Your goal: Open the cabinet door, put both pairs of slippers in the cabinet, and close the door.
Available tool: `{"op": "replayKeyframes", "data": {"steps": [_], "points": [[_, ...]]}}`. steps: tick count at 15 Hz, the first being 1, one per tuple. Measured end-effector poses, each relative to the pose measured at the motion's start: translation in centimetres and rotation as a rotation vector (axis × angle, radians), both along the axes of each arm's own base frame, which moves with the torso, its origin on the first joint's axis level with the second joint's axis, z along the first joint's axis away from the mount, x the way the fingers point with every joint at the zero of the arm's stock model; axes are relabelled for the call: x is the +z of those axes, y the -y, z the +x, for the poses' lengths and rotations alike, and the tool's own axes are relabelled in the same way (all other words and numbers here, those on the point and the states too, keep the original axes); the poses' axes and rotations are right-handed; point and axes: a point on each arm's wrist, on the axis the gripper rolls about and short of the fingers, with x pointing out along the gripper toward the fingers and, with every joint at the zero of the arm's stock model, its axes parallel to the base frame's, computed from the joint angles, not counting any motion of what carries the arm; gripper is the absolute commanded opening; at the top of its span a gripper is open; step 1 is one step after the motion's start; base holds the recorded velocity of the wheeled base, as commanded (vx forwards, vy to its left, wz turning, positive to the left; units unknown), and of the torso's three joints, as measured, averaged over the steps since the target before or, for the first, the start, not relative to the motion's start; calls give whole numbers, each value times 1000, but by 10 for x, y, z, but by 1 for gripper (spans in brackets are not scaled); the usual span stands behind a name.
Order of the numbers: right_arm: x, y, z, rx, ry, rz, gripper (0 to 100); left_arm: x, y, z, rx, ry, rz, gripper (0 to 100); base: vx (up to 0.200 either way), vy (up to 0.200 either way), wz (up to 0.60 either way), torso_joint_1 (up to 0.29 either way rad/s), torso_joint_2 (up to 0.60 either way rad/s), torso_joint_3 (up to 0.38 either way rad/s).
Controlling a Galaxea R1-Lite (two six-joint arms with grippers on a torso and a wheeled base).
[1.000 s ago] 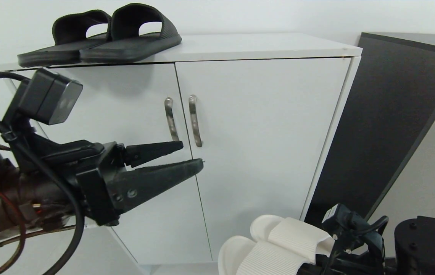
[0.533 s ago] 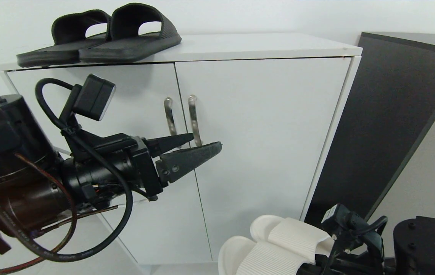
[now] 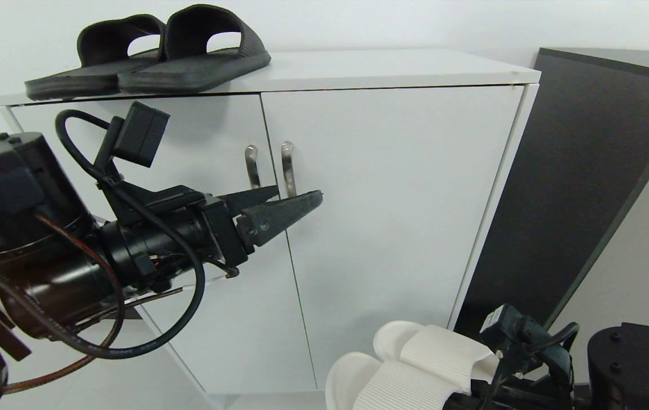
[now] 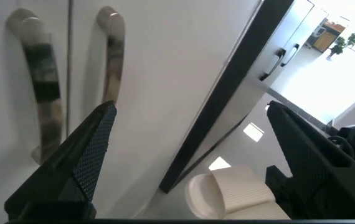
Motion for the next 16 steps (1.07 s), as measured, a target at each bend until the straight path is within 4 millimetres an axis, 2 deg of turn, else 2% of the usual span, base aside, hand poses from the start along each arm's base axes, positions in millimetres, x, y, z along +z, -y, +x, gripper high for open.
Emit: {"op": "replayKeyframes", "data": {"steps": [10,16], "points": [[-1,1,-1,0,-4,-5,0,-5,7,27,61,-28,10,100,0,0,0,0,0,0],[-2,1,-1,0,-6,-8,0,-3,-4,26,96,-23,2,100,0,0,0,0,0,0]]}}
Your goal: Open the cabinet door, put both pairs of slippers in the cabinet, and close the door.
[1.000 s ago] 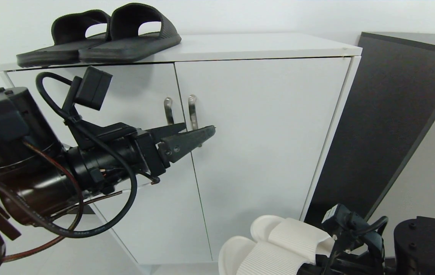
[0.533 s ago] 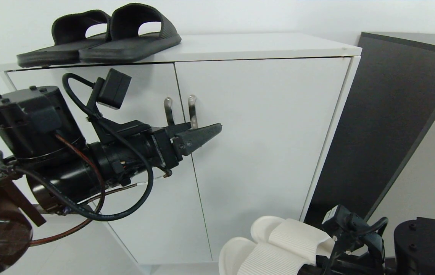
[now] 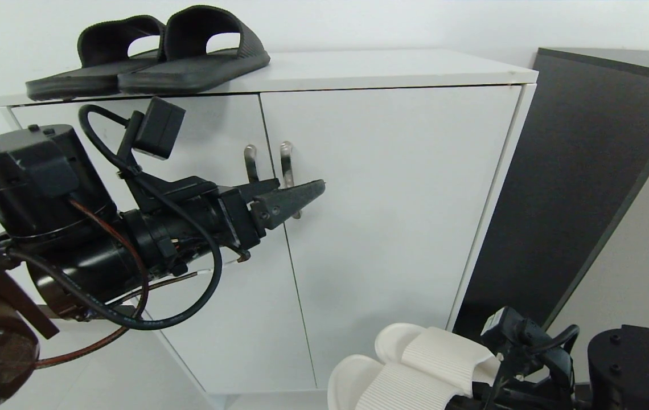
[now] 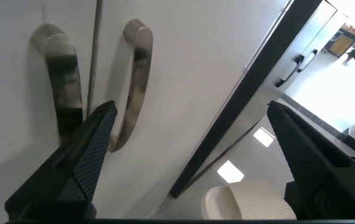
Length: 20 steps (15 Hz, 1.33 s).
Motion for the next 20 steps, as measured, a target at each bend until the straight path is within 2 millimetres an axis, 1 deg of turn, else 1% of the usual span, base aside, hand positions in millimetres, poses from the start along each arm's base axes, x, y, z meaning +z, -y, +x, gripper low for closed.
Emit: {"op": "replayKeyframes", "data": {"steps": [4,14,15,20], "points": [[0,0,0,1,-1,0,0,0,0,1,3,1,-1,100,0,0,0,0,0,0],[0,0,0,1,-2,-1,0,-6,7,15,1,-24,12,100,0,0,0,0,0,0],[0,0,0,1,-2,-1,0,-7,8,16,1,-26,12,0,0,0,0,0,0,0],[-2,1,-1,2,-5,-5,0,-9,9,17,7,-35,16,0,0,0,0,0,0,0]]}}
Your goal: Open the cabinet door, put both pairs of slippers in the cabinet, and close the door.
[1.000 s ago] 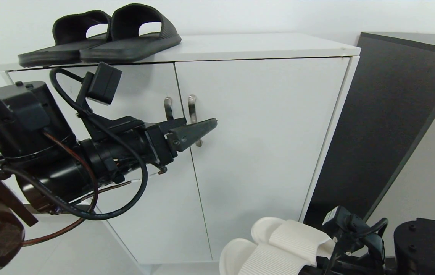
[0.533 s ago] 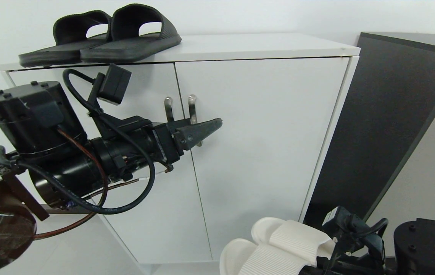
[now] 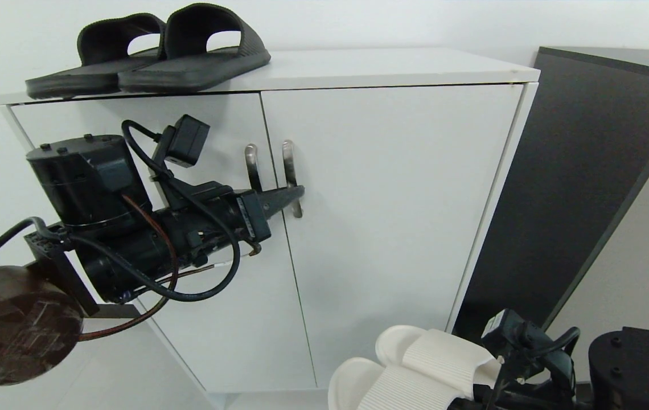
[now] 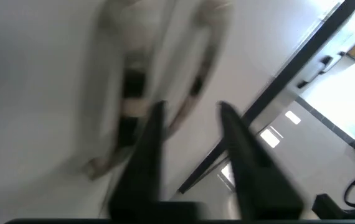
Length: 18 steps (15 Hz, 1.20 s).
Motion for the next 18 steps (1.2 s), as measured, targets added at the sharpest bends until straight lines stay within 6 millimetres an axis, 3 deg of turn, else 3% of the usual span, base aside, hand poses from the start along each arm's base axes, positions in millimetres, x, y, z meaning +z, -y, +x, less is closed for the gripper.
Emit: {"op": "replayKeyframes", "data": {"steps": [6,10,15,18], "points": [[0,2,-4,46,9,37,0,3,-2,-13,-22,9,-3,0,0,0,0,0,0,0],[-1,4,-9,96,1,49,0,3,-4,-44,-72,20,-10,0,0,0,0,0,0,0],[3,12,-19,175,2,85,0,-5,-23,-90,-109,34,-12,0,0,0,0,0,0,0],[3,14,-20,192,36,72,0,4,-35,-95,-67,77,-35,0,0,0,0,0,0,0]]}}
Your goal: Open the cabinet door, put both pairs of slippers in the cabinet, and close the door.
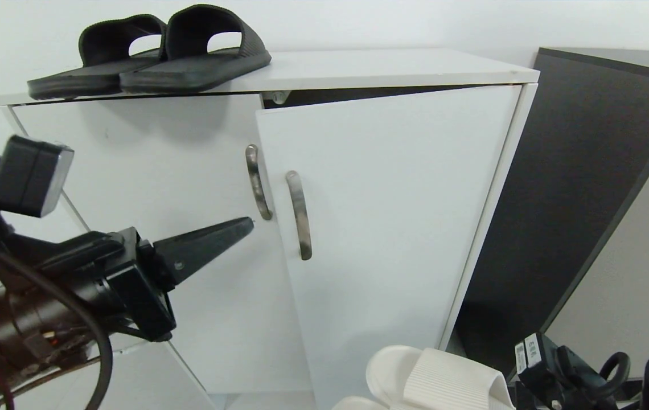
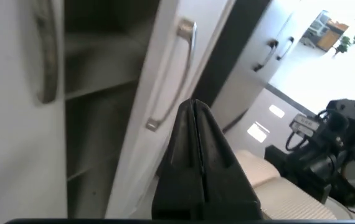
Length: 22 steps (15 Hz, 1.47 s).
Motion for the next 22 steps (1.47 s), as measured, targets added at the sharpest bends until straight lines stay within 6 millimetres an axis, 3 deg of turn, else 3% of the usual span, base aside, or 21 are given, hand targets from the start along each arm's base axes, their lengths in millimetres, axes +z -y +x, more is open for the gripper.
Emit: {"op": "replayKeyframes", "data": {"steps": [3,6,13,15,18,22], "points": [[-1,1,-4,22,5,-4,0,16,-11,28,116,33,-16,0,0,0,0,0,0,0],[-2,3,-9,58,5,-8,0,18,-7,56,139,27,-7,0,0,0,0,0,0,0],[-7,6,-15,100,62,-55,0,8,6,82,15,-10,26,0,0,0,0,0,0,0],[-8,6,-17,110,59,-58,0,6,12,90,1,-3,24,0,-200,0,0,2,2,2],[-11,7,-24,138,53,-67,0,0,29,93,-46,23,14,0,-200,0,0,7,4,6],[-8,10,-33,171,61,-51,0,-4,59,72,-177,26,11,0,-200,0,0,0,-1,4]]}}
